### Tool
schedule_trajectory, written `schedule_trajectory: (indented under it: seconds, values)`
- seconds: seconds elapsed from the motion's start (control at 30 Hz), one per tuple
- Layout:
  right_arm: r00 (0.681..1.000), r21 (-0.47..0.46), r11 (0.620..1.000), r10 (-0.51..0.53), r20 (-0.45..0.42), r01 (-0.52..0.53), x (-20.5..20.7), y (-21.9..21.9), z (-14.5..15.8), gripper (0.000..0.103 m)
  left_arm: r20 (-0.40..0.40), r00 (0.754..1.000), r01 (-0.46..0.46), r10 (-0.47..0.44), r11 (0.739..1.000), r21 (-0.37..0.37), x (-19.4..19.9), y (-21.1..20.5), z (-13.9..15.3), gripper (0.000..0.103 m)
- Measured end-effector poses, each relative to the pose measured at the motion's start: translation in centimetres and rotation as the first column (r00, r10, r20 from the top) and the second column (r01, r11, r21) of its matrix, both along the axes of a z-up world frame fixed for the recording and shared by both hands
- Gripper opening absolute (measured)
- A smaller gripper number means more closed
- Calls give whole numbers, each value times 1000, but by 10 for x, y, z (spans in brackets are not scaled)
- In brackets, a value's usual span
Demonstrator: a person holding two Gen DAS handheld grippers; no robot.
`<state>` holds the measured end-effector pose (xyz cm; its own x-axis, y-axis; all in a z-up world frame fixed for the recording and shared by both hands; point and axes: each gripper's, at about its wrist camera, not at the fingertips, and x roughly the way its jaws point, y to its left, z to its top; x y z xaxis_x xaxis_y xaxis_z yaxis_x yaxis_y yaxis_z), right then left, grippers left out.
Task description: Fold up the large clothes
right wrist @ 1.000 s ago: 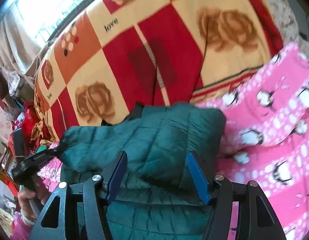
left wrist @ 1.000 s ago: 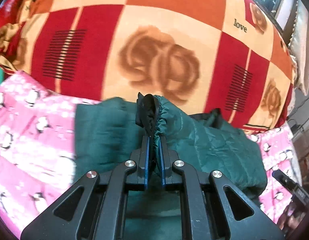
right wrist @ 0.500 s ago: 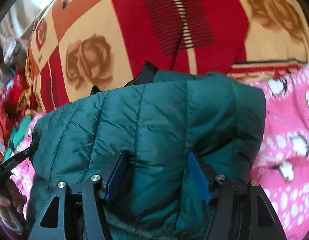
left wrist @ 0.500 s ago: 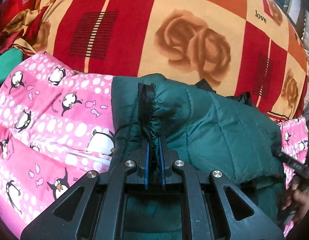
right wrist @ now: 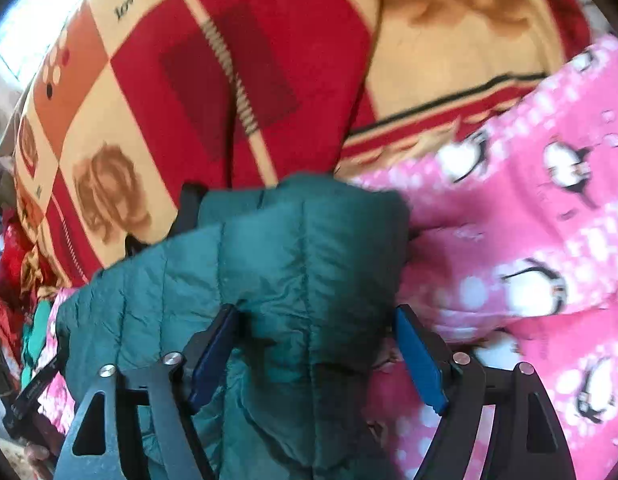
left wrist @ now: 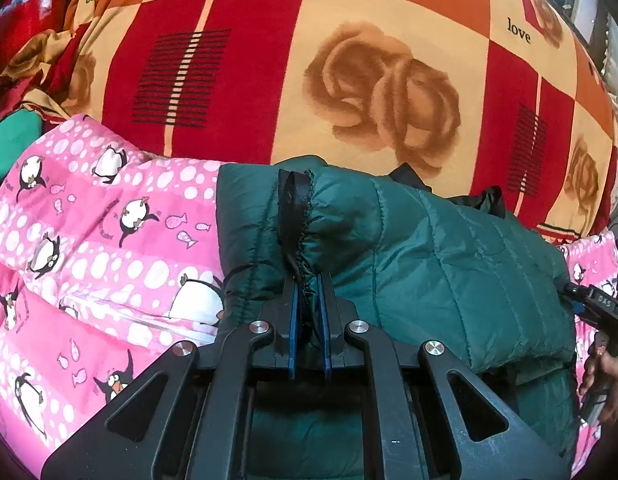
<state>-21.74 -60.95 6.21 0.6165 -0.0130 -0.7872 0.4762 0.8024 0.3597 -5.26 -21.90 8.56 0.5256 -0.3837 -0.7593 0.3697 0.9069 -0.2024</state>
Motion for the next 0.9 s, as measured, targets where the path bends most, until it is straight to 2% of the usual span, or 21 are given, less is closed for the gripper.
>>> schedule_trajectory:
  seconds: [0.03, 0.1, 0.13, 0.2, 0.3, 0.4, 0.47, 0.5, 0.53, 0.57, 0.77, 0.83, 0.9]
  values:
    - [1000, -24, 1000, 11, 18, -10, 2, 3, 0, 48, -1, 1000, 5, -5, 1000, -3, 0, -1, 0, 8]
    - [999, -95, 995, 13, 32, -9, 5, 7, 6, 34, -1, 1000, 16, -16, 1000, -9, 2, -5, 0, 8]
    - [999, -118, 993, 10, 33, -6, 5, 8, 8, 29, -3, 1000, 24, -24, 1000, -15, 2, -7, -1, 8]
    - [999, -162, 987, -1, 43, 8, 6, 8, 13, 26, -3, 999, 39, -39, 999, -12, 3, -14, -4, 9]
    - [999, -229, 972, -40, 27, 45, 10, 2, 11, 26, 10, 999, 50, -50, 999, 17, 2, -22, -9, 10]
    - [998, -203, 978, -55, 15, 56, 15, -5, 0, 26, 29, 998, 55, -56, 997, 50, 0, -27, -11, 11]
    - [998, -196, 978, -67, 15, 69, 13, -7, 2, 32, 26, 998, 51, -53, 997, 49, 0, -26, -12, 11]
    - [997, -190, 979, -77, 3, 76, 12, -8, 4, 43, 22, 998, 49, -50, 998, 48, 1, -26, -12, 11]
    - [996, -190, 978, -94, -9, 90, 8, -8, 9, 48, 20, 999, 48, -49, 998, 47, 1, -26, -13, 12]
    - [995, -191, 977, -97, -2, 94, 4, -6, 14, 48, 18, 999, 47, -48, 998, 48, 1, -26, -13, 13]
    - [996, -208, 978, 15, 84, 3, -27, 40, 53, 49, 30, 999, 38, -40, 997, 63, -1, -27, -15, 16]
    - [991, -203, 978, 80, 107, -57, -27, 62, 60, 49, 36, 999, 37, -40, 997, 70, -2, -28, -14, 16]
    - [983, -215, 966, 163, 89, -141, -17, 87, 59, 49, 40, 999, 34, -37, 997, 73, -2, -28, -15, 16]
